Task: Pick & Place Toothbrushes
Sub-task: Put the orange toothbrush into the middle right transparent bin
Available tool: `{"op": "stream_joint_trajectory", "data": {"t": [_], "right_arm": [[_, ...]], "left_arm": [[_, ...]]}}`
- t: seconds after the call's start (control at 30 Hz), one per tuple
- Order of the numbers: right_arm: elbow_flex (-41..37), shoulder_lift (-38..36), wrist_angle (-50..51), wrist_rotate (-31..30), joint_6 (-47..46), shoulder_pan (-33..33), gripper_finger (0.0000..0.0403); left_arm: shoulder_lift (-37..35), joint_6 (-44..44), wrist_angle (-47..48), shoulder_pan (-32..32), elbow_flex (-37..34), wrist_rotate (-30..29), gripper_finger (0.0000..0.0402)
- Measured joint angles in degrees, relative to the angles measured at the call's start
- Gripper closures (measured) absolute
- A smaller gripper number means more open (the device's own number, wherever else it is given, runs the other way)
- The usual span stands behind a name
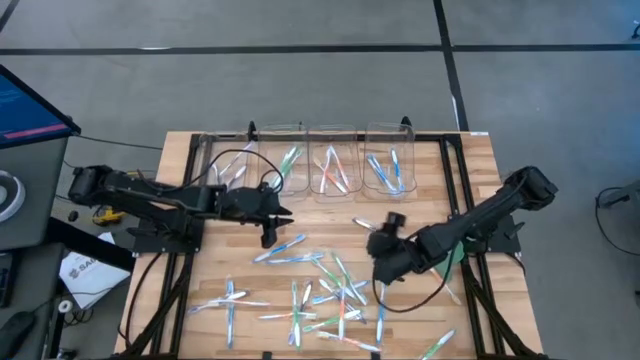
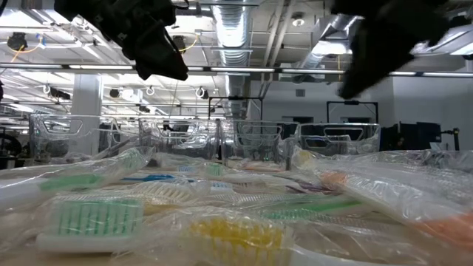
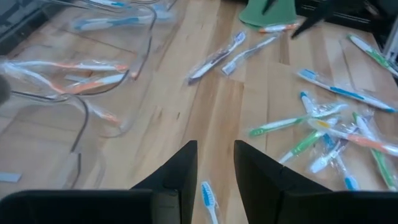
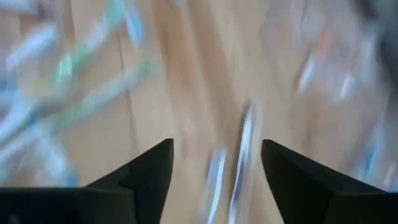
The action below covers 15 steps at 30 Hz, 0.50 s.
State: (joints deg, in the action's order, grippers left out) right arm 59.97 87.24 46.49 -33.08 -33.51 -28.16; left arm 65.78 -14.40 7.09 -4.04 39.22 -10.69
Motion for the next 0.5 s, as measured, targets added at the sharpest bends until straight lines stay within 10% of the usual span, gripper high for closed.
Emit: {"op": "stream_joint_trajectory", "data": {"t": [0.2, 0.5], "right_arm": [[0.7, 0.0, 17.9, 6.4, -21.2, -0.9, 0.0148], [0.7, 0.2, 26.5, 14.3, -28.1, -6.2, 0.0148]], "left_arm": [[0.0, 0.0, 0.1, -1.5, 0.0, 0.0, 0.0302], [0.0, 0.0, 0.7, -2.1, 0.0, 0.0, 0.0302]]}}
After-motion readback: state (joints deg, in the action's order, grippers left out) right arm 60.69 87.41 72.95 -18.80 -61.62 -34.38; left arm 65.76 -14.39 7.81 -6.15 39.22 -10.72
